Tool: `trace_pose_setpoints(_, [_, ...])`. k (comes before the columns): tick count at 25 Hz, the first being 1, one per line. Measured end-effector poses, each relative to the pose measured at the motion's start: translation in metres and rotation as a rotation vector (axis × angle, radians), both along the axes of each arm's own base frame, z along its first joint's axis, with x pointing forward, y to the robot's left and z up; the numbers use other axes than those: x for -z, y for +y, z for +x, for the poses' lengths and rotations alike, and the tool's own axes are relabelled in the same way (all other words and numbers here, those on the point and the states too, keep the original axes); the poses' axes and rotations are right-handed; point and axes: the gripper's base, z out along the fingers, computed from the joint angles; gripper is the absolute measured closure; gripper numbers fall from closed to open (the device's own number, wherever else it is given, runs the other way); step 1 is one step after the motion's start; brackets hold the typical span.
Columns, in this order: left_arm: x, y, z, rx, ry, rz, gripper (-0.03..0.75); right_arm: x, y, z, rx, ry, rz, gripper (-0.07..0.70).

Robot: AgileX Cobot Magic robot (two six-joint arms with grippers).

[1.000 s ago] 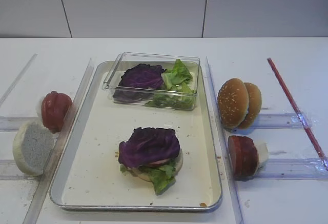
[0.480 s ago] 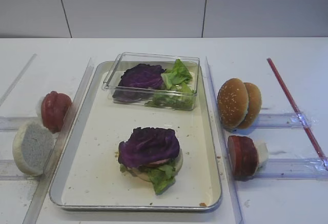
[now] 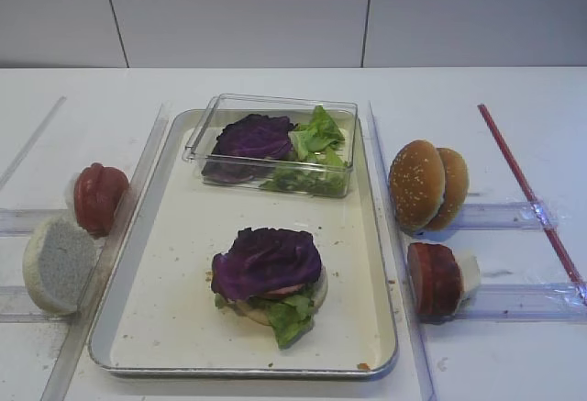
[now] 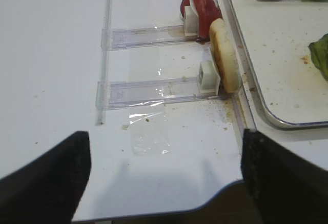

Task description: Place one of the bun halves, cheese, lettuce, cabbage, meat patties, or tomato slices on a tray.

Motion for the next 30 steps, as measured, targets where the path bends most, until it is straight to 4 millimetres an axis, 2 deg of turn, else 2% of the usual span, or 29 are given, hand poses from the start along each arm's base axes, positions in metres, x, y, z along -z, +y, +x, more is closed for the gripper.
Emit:
trace_pose_setpoints(18, [0.0, 0.0, 0.0, 0.0, 0.0, 0.0, 0.16, 0.0, 0.0, 0.0, 0.002, 0.0, 0.003, 0.153])
trace_pose_setpoints(23, [0.0, 0.0002, 0.0, -0.001, 0.0, 0.001, 0.16, 0.0, -0.0005, 0.0, 0.01, 0.001, 0.004, 0.124])
trace_pose_setpoints(30, [0.0, 0.0007, 0.0, -0.017, 0.0, -0.011, 0.16, 0.0001, -0.0007, 0.0, 0.013, 0.001, 0.007, 0.12])
